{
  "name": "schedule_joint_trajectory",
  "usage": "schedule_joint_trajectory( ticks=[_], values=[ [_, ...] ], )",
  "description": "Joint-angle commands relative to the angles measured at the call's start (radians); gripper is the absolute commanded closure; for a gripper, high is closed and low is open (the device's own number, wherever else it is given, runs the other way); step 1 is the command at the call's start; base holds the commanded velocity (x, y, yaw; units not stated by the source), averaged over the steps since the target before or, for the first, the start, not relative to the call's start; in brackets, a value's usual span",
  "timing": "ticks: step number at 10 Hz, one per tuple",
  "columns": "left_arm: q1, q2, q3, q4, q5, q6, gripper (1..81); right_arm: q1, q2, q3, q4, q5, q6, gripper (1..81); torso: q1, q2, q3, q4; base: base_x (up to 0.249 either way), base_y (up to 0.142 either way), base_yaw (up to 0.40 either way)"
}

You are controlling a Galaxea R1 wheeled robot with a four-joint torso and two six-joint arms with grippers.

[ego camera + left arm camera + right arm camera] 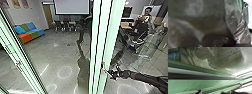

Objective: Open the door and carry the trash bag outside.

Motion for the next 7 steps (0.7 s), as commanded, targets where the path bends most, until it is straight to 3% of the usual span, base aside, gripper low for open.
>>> schedule_joint_trajectory(
  ticks=[1, 7],
  values=[
    [-0.038, -0.009, -0.002, -0.009, 0.090, 0.007, 81.1, 0.070, -0.009, -0.038, -0.064, 0.019, 0.043, 1.0, 0.000, 0.000, 0.000, 0.000, 0.000, 0.000, 0.000],
    [-0.038, -0.010, -0.002, -0.009, 0.090, 0.007, 81.1, 0.086, -0.041, -0.028, -0.064, 0.019, 0.043, 1.0, 0.000, 0.000, -0.001, 0.000, 0.000, 0.000, 0.000]
  ],
)
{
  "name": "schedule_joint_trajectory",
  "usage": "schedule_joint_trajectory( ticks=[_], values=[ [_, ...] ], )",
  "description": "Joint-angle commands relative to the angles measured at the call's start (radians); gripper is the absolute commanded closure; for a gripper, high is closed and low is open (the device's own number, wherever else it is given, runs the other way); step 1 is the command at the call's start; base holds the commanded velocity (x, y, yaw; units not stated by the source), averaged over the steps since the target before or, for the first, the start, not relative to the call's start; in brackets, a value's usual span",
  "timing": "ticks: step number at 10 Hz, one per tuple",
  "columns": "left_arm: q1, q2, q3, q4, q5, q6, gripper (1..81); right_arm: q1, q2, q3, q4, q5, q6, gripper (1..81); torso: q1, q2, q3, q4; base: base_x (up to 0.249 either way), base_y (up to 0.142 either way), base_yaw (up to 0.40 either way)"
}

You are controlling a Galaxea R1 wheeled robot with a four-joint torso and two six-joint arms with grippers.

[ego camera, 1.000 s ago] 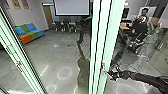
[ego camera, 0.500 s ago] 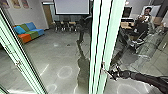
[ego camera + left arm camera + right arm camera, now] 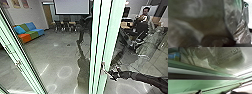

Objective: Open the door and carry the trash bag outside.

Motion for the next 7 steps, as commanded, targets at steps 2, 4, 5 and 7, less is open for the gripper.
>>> schedule_joint_trajectory(
  ticks=[2, 4, 5, 7],
  values=[
    [-0.035, -0.009, -0.002, -0.009, 0.088, 0.007, 81.1, 0.089, -0.013, -0.065, -0.060, 0.022, 0.052, 1.0, 0.000, 0.000, 0.000, 0.000, 0.000, 0.000, 0.000],
    [-0.035, -0.011, -0.002, -0.009, 0.088, 0.007, 81.1, 0.090, -0.012, -0.067, -0.062, 0.022, 0.052, 1.0, 0.000, 0.000, 0.000, 0.000, 0.000, 0.000, 0.000],
    [-0.035, -0.012, -0.002, -0.009, 0.088, 0.007, 81.1, 0.092, -0.013, -0.068, -0.062, 0.022, 0.052, 1.0, 0.000, 0.000, 0.000, 0.000, 0.065, 0.000, 0.000],
    [-0.035, -0.012, -0.002, -0.009, 0.088, 0.007, 81.1, 0.092, -0.012, -0.075, -0.062, 0.022, 0.052, 1.0, -0.001, 0.000, 0.000, 0.000, 0.075, 0.000, 0.000]
  ],
)
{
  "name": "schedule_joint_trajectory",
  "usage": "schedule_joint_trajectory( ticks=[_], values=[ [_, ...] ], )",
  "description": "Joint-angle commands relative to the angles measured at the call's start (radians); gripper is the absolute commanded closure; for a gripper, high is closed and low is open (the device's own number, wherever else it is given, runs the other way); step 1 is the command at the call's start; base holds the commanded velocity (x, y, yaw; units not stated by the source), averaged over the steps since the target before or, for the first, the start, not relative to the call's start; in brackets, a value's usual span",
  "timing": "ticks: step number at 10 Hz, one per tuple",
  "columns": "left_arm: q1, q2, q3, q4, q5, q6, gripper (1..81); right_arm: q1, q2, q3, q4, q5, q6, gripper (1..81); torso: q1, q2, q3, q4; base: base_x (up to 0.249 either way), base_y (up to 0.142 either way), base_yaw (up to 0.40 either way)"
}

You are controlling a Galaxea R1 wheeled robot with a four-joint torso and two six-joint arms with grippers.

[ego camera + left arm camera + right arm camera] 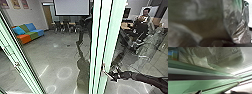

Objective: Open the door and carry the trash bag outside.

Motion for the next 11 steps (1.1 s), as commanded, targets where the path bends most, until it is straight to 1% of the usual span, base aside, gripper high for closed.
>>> schedule_joint_trajectory(
  ticks=[1, 6, 9, 11],
  values=[
    [-0.040, -0.009, -0.002, -0.009, 0.085, 0.007, 81.1, 0.098, -0.008, -0.080, -0.070, 0.079, 0.075, 1.0, 0.000, 0.000, 0.000, 0.000, 0.078, 0.000, 0.000],
    [-0.040, -0.009, -0.002, -0.009, 0.085, 0.007, 81.1, 0.112, -0.007, -0.100, -0.079, 0.077, 0.073, 1.0, 0.000, 0.000, 0.000, 0.000, 0.078, 0.000, 0.000],
    [-0.040, -0.008, -0.002, -0.009, 0.087, 0.007, 81.1, 0.112, -0.008, -0.101, -0.125, 0.080, 0.069, 1.0, 0.000, 0.000, 0.000, 0.000, 0.077, 0.000, 0.000],
    [-0.040, -0.008, -0.002, -0.009, 0.087, 0.007, 81.1, 0.112, -0.007, -0.103, -0.133, 0.080, 0.069, 1.0, 0.001, 0.000, 0.000, 0.000, 0.075, 0.000, 0.000]
  ],
)
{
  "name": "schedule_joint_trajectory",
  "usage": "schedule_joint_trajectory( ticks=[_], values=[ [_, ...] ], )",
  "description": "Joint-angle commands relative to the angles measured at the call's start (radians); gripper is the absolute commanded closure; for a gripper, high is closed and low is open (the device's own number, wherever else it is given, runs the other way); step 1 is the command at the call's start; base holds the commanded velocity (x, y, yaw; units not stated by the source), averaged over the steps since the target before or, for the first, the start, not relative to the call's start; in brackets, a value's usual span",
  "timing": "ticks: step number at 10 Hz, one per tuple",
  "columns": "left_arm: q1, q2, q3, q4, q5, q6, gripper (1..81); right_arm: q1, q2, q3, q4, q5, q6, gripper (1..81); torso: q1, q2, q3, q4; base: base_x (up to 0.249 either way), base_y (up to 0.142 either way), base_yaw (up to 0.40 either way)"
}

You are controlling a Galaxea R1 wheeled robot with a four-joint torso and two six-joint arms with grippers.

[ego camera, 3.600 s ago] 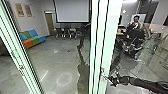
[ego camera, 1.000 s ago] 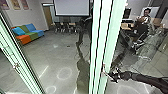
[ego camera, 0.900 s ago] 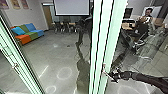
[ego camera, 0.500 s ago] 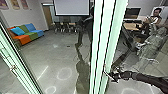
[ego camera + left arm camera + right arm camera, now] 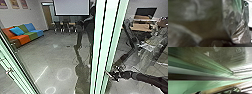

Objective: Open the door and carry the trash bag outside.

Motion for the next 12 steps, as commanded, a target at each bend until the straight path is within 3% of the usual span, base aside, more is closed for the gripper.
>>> schedule_joint_trajectory(
  ticks=[1, 4, 7, 10, 12],
  values=[
    [-0.038, -0.010, -0.002, -0.009, 0.087, 0.008, 81.1, 0.103, -0.008, -0.078, -0.083, 0.074, 0.045, 1.0, 0.000, 0.000, 0.000, 0.000, 0.068, 0.000, 0.000],
    [-0.038, -0.010, -0.002, -0.009, 0.091, 0.008, 81.1, 0.107, -0.026, -0.095, -0.170, 0.068, 0.048, 1.0, 0.003, 0.002, -0.001, 0.000, 0.000, 0.000, 0.000],
    [-0.038, -0.008, -0.002, -0.009, 0.091, 0.008, 81.1, 0.136, -0.051, -0.136, -0.355, 0.054, 0.051, 1.0, 0.004, 0.004, -0.003, 0.001, 0.000, 0.000, 0.000],
    [-0.038, -0.010, -0.002, -0.009, 0.093, 0.006, 81.1, 0.169, -0.004, -0.318, -0.498, 0.066, 0.051, 1.0, 0.005, 0.004, -0.003, 0.001, 0.000, 0.000, 0.000],
    [-0.038, -0.010, -0.001, -0.009, 0.093, 0.006, 81.1, 0.173, 0.038, -0.403, -0.521, 0.074, 0.047, 1.0, 0.004, 0.004, -0.003, 0.001, 0.000, 0.000, 0.000]
  ],
)
